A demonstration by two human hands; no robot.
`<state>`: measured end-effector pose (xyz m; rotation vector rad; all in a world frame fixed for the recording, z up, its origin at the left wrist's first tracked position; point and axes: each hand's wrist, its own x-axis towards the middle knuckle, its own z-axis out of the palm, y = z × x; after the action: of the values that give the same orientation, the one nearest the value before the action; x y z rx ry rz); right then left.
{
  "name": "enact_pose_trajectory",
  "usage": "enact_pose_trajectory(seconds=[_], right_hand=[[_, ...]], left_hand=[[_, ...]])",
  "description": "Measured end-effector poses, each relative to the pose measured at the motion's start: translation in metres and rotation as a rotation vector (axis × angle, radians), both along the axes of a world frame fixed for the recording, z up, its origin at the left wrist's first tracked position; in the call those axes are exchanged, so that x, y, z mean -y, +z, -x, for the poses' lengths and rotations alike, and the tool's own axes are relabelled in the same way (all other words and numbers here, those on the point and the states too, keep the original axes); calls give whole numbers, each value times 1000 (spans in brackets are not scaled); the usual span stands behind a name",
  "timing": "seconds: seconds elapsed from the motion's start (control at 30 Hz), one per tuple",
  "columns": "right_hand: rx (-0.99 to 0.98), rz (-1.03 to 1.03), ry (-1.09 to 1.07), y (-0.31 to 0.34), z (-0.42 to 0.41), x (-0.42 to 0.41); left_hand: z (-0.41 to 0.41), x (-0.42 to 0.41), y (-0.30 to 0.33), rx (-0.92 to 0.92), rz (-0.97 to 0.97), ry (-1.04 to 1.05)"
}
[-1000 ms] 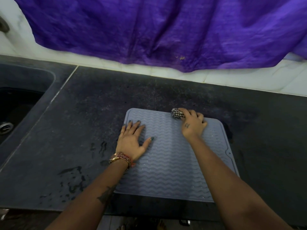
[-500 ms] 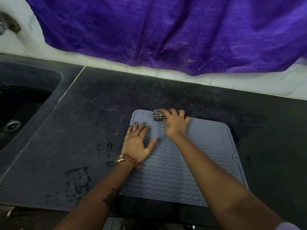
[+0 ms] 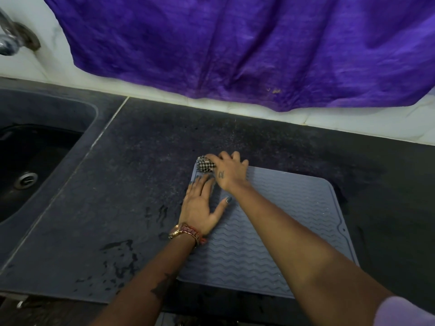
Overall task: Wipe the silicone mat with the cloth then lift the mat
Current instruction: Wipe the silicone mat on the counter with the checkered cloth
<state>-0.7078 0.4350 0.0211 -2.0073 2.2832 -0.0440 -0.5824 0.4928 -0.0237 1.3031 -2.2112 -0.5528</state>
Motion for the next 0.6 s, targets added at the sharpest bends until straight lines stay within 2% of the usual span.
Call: enact_pose_trajectory(seconds=[0.13,0.27,0.6], right_hand=[[122,16,-28,7,8,9],[15,12,30,-2,-3,-6],[41,47,73,-1,-1,-41]], left_hand=[[-2,-2,2,-125,-11,15],[-3,-3,7,-238,9,17],[-6,-8,11,-467,-40,26]])
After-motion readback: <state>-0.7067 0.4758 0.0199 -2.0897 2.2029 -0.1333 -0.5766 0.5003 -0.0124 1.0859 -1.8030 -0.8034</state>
